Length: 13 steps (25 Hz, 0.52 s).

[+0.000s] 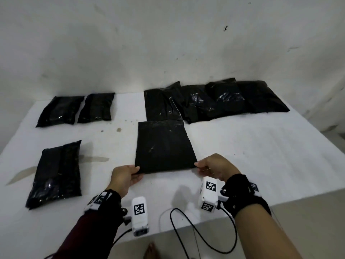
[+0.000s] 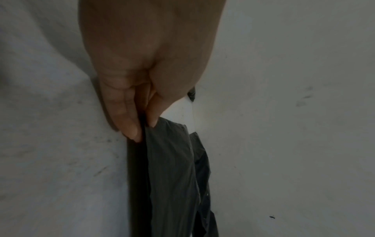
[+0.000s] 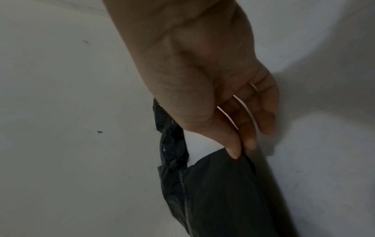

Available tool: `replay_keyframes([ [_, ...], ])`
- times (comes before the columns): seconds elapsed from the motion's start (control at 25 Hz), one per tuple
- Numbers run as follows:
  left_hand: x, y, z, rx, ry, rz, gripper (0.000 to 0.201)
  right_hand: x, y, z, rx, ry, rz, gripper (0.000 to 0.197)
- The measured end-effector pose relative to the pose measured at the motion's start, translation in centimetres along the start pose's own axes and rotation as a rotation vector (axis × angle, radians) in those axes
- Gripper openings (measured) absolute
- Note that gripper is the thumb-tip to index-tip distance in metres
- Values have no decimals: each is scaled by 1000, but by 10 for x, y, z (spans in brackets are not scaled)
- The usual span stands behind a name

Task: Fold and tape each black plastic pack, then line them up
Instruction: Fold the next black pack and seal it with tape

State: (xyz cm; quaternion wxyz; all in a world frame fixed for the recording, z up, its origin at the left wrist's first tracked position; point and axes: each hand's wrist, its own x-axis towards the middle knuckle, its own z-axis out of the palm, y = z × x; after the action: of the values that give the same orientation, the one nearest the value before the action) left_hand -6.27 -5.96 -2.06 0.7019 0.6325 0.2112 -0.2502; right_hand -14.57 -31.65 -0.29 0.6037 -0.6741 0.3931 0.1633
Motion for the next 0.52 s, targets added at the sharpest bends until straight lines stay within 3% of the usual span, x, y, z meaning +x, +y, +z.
replay_keyframes([
  [0.36,-12,-17,-9,135,147,117,9,1,8,2,-294,78,-109,20],
  [0.44,-12,-19,-10,417,284,300,10,0,5,2,-399,202,-184,13],
  [0.52,-14,-20,-3,729,375,620,22,-4,2,11,-443,422,-389,19],
])
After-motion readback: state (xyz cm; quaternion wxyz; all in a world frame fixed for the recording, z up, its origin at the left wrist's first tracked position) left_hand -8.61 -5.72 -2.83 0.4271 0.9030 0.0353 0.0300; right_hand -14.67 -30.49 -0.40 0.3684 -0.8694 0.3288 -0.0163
